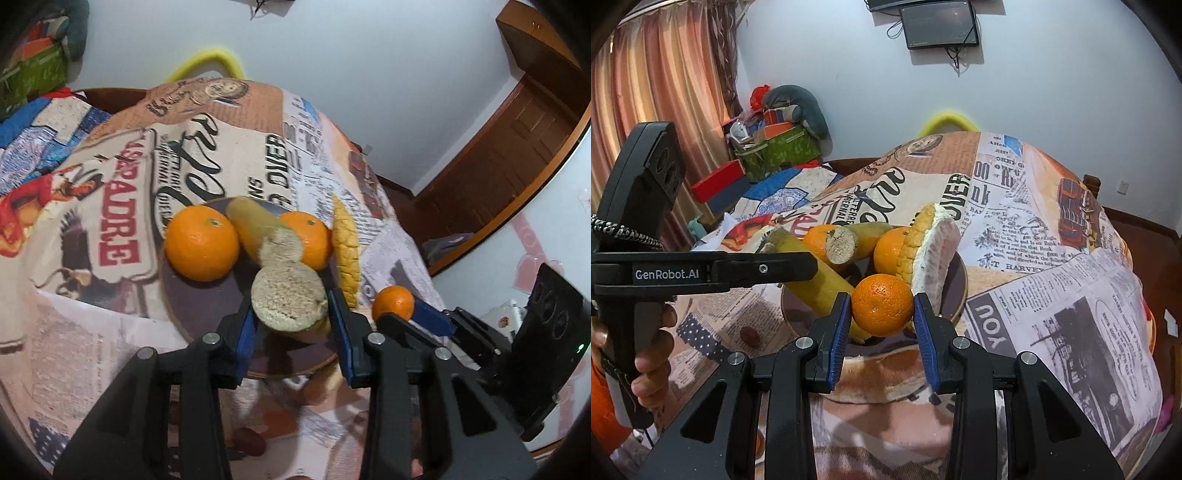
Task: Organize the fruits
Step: 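Lower the yellow fruit and mandarin onto the dark plate and open both grippers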
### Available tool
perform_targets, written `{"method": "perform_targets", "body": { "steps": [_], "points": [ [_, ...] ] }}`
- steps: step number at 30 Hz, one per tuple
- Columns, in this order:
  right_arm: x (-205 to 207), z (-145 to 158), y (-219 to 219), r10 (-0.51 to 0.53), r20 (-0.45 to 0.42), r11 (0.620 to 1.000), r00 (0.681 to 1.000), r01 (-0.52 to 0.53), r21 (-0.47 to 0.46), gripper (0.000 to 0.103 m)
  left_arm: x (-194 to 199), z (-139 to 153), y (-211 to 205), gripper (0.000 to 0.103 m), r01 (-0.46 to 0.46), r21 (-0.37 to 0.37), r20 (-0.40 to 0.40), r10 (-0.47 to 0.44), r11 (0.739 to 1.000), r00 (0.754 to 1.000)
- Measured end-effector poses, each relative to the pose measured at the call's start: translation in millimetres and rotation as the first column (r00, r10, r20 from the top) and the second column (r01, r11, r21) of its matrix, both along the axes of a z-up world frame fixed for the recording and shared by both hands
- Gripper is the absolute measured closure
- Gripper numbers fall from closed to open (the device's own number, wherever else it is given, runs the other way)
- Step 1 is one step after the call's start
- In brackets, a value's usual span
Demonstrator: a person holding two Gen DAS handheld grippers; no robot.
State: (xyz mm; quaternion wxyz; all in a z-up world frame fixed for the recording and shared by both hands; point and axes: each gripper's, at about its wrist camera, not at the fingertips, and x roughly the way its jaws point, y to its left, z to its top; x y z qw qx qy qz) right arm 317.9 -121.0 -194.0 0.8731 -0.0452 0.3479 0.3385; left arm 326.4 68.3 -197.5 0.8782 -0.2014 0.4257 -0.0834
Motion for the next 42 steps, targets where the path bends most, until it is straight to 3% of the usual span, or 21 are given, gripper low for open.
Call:
{"method": "perform_targets", "body": {
  "steps": [9,15,25,28,38,42],
  "points": [
    [11.2,-2.9,18.9,0.025,-0.008,1.0,1.0,-0.025,-0.017,0.071,11.7,-21.8,10.7,0.049,-0.012,0.012,-0.07,0.013,1.0,0.997],
    [16.9,-0.7,30.2,0.041,0.017,0.998,0.999,-0.041,-0.037,0.071,20.5,-41.3,20.1,0.043,-0.009,-0.051,-0.161,0.001,0.999,0.987],
    [25.1,-9.7,41.4,0.056,0.008,0.996,0.998,-0.055,-0.065,0.071,16.9,-36.7,24.1,0.042,-0.012,-0.046,-0.151,0.005,0.999,0.989],
    [26.5,-9.5,39.7,0.05,0.0,0.997,0.999,-0.05,-0.056,0.064,14.4,-33.3,26.5,0.042,-0.021,-0.041,-0.144,0.015,0.999,0.989],
    [12.1,7.3,16.2,0.018,0.018,0.999,1.0,-0.017,-0.038,0.063,-8.4,-5.1,19.9,0.042,-0.023,0.064,-0.07,0.028,0.998,0.997],
    [-0.8,11.8,-0.8,-0.005,0.015,0.999,1.0,0.006,-0.04,0.056,-21.6,6.0,14.7,0.042,-0.019,0.118,-0.047,0.025,0.993,0.999]
  ]
}}
